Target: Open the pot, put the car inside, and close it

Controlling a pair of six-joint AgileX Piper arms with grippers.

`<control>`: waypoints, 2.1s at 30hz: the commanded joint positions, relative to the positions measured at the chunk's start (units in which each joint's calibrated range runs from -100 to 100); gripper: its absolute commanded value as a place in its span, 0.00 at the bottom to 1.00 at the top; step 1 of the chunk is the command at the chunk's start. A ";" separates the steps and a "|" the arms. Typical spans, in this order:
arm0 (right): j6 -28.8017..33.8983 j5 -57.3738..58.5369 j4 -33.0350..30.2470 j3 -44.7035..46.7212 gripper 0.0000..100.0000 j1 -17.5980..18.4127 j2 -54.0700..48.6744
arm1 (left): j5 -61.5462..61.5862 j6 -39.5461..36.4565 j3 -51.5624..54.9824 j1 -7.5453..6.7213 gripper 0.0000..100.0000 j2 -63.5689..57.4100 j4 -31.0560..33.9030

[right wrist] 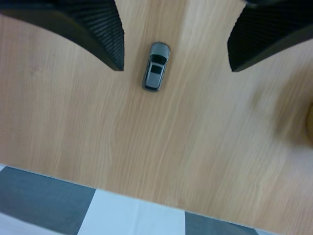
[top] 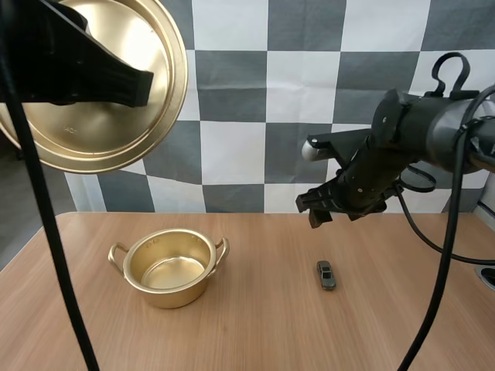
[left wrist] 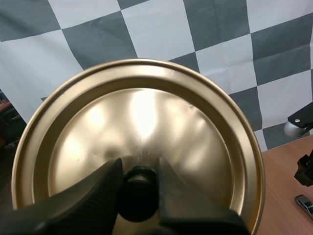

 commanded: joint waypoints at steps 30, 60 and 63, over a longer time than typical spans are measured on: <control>0.07 -3.75 -4.32 0.02 1.00 -0.01 18.95 | 0.04 -0.03 -0.05 -0.01 0.00 -0.01 0.40; -1.08 -13.43 -4.06 0.02 1.00 -0.01 33.55 | 0.04 -0.03 -0.05 -0.01 0.00 -0.01 1.30; -1.32 -14.10 -4.06 0.02 1.00 -0.01 34.38 | 0.04 -0.03 -0.05 -0.01 0.00 -0.01 1.63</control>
